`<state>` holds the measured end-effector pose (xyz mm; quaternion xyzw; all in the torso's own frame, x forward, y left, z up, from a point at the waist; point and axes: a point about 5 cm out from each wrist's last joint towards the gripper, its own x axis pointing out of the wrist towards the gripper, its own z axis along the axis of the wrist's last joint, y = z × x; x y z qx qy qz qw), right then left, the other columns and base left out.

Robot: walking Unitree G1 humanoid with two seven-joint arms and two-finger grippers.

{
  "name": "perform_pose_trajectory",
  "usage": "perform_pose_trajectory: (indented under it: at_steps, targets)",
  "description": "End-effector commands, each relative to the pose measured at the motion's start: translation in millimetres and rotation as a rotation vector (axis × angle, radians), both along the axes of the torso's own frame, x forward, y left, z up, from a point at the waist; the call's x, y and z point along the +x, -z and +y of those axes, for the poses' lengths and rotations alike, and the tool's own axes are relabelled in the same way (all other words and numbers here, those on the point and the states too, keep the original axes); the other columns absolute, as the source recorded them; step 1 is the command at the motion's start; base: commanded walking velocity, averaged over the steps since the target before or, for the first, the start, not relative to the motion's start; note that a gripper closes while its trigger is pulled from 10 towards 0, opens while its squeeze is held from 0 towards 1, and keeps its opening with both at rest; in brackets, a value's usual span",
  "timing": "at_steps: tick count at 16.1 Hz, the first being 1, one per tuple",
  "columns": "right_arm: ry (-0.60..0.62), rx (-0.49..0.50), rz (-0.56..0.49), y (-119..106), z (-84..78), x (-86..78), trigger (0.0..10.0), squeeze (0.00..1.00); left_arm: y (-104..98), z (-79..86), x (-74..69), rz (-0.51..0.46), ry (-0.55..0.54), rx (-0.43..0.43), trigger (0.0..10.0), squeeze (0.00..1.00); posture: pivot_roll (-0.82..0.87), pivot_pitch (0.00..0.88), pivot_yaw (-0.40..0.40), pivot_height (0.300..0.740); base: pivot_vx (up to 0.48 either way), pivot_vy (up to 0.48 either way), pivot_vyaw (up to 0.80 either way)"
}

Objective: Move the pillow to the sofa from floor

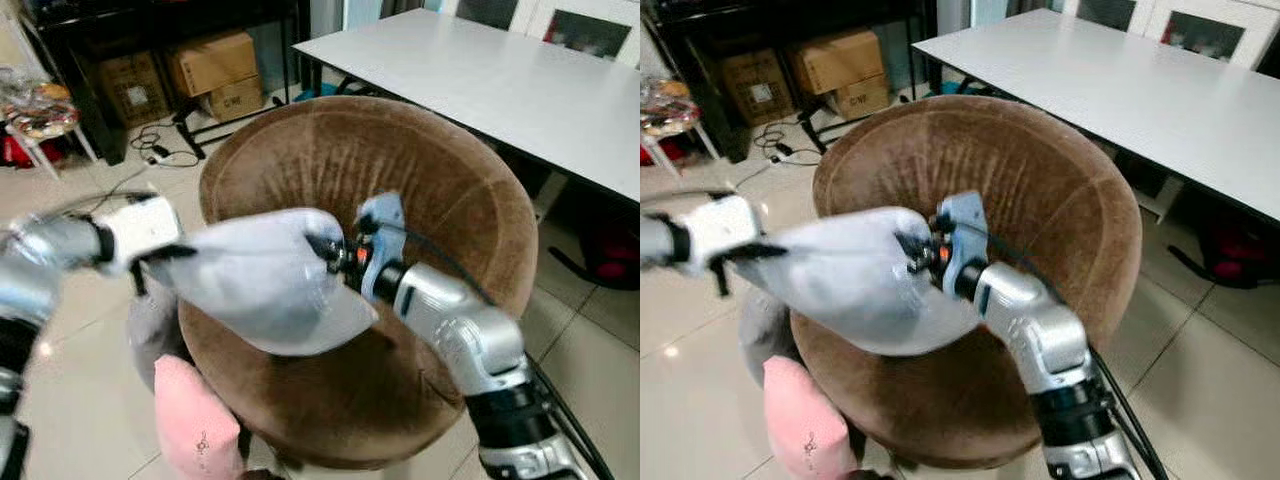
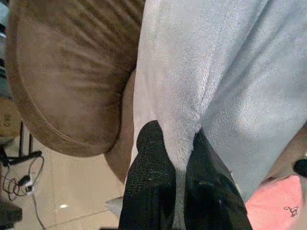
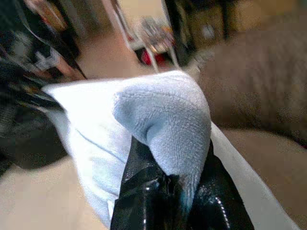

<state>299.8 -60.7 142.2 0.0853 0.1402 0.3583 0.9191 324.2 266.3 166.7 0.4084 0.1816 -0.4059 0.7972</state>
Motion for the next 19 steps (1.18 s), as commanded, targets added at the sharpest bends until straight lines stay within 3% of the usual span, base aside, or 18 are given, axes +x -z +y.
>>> perform_pose_trajectory:
  at_steps: [1, 4, 5, 7, 8, 10, 14, 16, 19]
  targets:
    - [0.077, -0.046, -0.019, 2.8, -12.3, 4.7, 10.0, 0.00, 3.9, 11.7, -0.9, -0.005, -0.070, 0.032, 0.0, 0.00, -0.01, 0.000, 0.051, 0.740, 0.000, 0.000, 0.00]
    - [0.164, -0.154, 0.030, 19.8, -26.7, 11.4, 10.0, 0.00, 20.0, 14.3, 2.3, -0.020, -0.144, 0.070, 0.0, 0.00, -0.02, 0.000, 0.055, 0.740, 0.000, 0.000, 0.00]
    - [0.257, -0.160, 0.059, 25.8, -39.3, 16.9, 10.0, 1.00, 22.0, 16.5, 5.9, -0.050, -0.179, 0.101, 0.0, 0.00, -0.02, 0.000, 0.053, 0.740, 0.000, 0.000, 0.00]
    - [0.364, -0.199, -0.015, 21.1, -60.6, 26.4, 10.0, 1.00, 20.1, 17.0, 12.0, -0.096, -0.216, 0.113, 0.0, 0.00, -0.02, 0.000, 0.049, 0.740, 0.000, 0.000, 0.00]
    - [0.461, -0.203, -0.154, -0.2, -82.1, 36.6, 10.0, 1.00, 19.6, 15.3, 14.5, -0.107, -0.215, 0.116, 0.0, 0.00, -0.02, 0.000, 0.049, 0.740, 0.000, 0.000, 0.00]
    - [0.458, -0.201, -0.311, -25.1, -93.9, 42.9, 10.0, 1.00, 19.9, 12.0, 17.2, -0.102, -0.207, 0.110, 0.0, 0.00, -0.02, 0.000, 0.054, 0.740, 0.000, 0.000, 0.00]
    - [0.039, -0.204, -0.540, -60.3, -61.5, 28.6, 10.0, 1.00, 20.3, 0.1, 27.2, -0.130, -0.166, 0.141, 0.0, 0.00, -0.03, 0.000, 0.056, 0.740, 0.000, 0.000, 0.00]
    - [-0.226, -0.261, -0.561, -61.2, -37.8, 12.6, 10.0, 1.00, 15.5, -10.9, 32.9, -0.149, -0.107, 0.145, 0.0, 0.00, -0.03, 0.000, 0.053, 0.740, 0.000, 0.000, 0.00]
    - [-0.414, -0.347, -0.552, -50.1, -20.3, -0.8, 10.0, 1.00, 10.4, -27.4, 40.5, -0.161, -0.047, 0.147, 0.0, 0.00, -0.03, 0.000, 0.055, 0.740, 0.000, 0.000, 0.00]
